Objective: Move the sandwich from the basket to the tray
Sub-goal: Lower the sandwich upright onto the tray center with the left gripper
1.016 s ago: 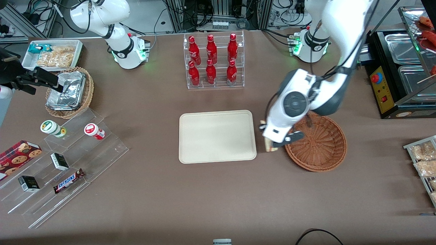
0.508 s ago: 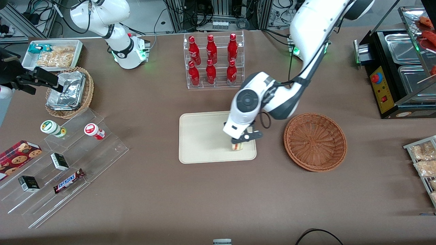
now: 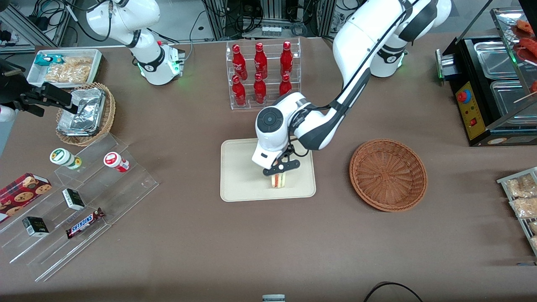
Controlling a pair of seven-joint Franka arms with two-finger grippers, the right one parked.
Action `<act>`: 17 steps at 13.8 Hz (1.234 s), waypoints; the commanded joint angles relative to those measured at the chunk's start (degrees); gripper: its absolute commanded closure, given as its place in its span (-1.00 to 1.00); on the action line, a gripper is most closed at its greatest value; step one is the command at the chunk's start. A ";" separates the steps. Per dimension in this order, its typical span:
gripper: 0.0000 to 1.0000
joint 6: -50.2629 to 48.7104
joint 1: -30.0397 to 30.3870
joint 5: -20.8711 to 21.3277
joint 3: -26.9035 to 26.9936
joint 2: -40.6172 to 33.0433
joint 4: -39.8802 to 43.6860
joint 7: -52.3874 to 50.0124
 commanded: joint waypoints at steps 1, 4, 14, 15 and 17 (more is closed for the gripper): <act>0.74 0.35 -1.01 0.74 -0.99 3.04 2.62 -1.20; 0.73 2.19 -1.01 0.65 -1.79 4.01 2.62 -1.20; -1.00 -0.78 1.09 -1.11 -2.50 -1.68 3.06 -1.11; -1.00 -3.14 1.28 -1.11 -2.50 -3.27 3.06 -1.02; -1.00 -7.28 2.15 -0.50 -2.06 -6.43 2.88 -0.06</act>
